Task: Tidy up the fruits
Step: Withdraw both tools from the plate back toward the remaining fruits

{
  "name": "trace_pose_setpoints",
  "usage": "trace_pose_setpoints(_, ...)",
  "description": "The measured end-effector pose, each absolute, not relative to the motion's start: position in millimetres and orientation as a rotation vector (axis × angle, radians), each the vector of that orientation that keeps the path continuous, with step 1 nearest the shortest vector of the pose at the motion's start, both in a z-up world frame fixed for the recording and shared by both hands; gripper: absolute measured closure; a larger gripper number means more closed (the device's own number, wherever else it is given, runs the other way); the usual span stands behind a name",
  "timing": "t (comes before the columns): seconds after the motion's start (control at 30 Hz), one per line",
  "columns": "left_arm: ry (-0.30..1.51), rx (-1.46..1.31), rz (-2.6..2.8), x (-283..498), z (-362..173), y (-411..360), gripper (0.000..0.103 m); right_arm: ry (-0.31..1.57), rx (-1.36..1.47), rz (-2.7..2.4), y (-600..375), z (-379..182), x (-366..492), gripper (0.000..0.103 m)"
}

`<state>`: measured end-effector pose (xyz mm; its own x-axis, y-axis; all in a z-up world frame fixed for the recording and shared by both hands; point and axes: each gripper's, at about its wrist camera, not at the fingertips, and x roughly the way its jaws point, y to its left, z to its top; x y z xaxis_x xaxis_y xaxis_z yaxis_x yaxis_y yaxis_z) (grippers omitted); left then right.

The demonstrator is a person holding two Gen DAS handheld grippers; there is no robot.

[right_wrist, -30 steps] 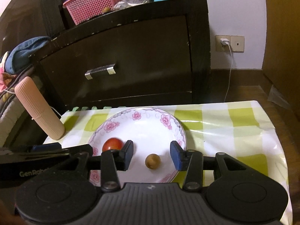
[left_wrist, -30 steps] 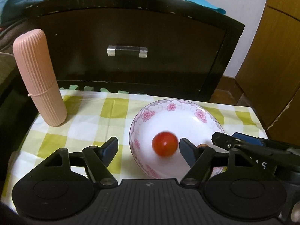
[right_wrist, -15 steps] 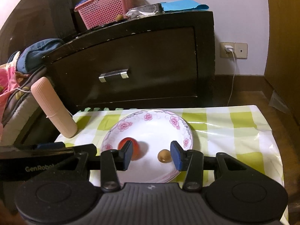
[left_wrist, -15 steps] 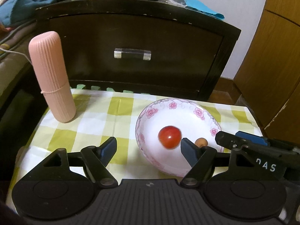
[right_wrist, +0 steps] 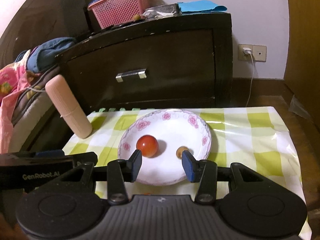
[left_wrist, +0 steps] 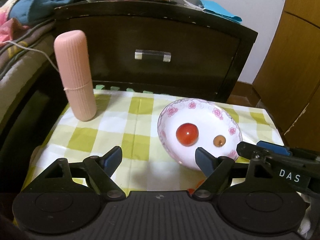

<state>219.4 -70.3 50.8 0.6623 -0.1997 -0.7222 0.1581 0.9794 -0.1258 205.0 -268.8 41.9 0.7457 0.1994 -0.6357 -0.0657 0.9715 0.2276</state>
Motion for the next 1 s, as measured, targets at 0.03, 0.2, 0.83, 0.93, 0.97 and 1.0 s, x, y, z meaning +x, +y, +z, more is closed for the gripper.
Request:
trace_pose_setpoints(0.03, 0.825, -0.055, -0.201, 217, 50, -68, 0.018, 0.719, 0.192, 0.151, -267, 41, 203, 0.060)
trace_pose_setpoints(0.2, 0.841, -0.060, -0.199, 207, 49, -60, 0.018, 0.735, 0.169, 0.175, -257, 40, 189, 0.060)
trace_pose_setpoints(0.83, 0.916, -0.075, -0.186, 158, 31, -24, 0.016, 0.842, 0.170, 0.200, -239, 14, 124, 0.059)
trace_pose_setpoints(0.93, 0.947, -0.072, -0.187, 149, 22, -21, 0.016, 0.865, 0.166, 0.205, -237, 5, 116, 0.059)
trace_pose_setpoints(0.97, 0.957, -0.065, -0.192, 145, 19, -21, 0.016, 0.872, 0.166, 0.206, -236, 3, 113, 0.059)
trace_pose_setpoints(1.0, 0.963, -0.055, -0.196, 142, 17, -21, 0.016, 0.879, 0.165, 0.207, -235, 0, 111, 0.059)
